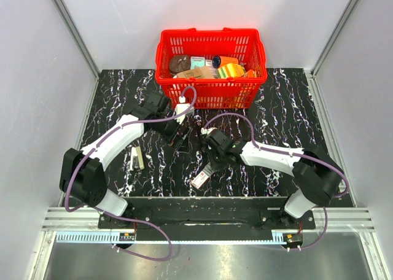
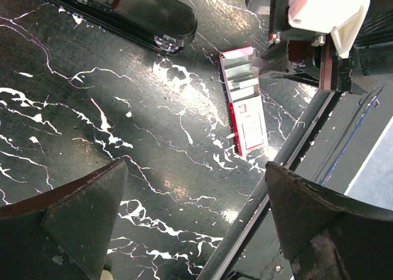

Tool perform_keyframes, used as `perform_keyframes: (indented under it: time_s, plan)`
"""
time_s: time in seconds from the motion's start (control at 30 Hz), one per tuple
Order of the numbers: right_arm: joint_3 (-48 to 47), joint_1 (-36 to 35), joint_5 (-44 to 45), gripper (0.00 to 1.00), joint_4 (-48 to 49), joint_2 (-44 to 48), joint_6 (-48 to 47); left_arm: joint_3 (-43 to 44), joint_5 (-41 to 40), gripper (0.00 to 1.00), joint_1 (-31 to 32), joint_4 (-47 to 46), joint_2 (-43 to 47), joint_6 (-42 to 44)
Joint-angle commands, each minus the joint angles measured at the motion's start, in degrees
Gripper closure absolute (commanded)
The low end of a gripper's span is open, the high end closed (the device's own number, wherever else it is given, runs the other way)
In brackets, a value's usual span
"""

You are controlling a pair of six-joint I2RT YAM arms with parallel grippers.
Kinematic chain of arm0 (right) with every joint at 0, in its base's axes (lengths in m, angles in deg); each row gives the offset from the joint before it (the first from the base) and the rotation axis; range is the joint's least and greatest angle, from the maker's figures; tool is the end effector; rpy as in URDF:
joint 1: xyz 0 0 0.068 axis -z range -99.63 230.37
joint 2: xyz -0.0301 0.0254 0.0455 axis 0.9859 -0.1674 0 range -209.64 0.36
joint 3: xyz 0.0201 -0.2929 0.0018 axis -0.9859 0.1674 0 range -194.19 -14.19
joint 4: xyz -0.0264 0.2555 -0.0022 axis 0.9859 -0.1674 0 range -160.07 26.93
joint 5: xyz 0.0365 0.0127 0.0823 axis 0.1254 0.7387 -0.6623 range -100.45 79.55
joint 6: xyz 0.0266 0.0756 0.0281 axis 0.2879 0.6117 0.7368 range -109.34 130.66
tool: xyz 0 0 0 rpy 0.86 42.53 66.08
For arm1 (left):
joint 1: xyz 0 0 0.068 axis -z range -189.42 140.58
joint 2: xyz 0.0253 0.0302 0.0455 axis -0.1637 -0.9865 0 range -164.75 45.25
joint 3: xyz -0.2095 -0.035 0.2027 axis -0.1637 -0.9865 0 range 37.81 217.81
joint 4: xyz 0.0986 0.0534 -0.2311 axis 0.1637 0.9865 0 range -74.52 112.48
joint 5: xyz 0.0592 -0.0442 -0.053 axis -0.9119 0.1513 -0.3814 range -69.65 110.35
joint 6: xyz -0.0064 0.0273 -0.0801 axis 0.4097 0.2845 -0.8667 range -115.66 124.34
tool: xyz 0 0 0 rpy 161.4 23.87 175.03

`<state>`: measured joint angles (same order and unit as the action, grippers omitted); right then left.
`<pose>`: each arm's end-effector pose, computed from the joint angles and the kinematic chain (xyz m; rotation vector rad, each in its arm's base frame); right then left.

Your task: Unload the staples from the stapler

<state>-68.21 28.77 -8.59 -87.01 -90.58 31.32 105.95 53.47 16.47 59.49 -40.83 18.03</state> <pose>0.2038 0.2532 0.1729 -0.7055 2.5928 0.3768 0.2624 -0.1727 0.2609 1.0609 2.3786 -0.8369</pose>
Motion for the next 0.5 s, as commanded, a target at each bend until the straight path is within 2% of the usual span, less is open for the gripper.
perform_keyframes:
  time_s: [0.0, 0.47]
  plan:
    - [-1.5, 0.2, -0.7, 0.83, -0.6, -0.9, -1.2, 2.3, -1.3, 0.01, 0.2, -0.4, 1.4, 0.0]
    - [-2.8, 0.1, -1.6, 0.8, -0.8, -2.1, -2.4, 3.1, -2.4, 0.01, 0.7, 0.4, -0.1, 0.1]
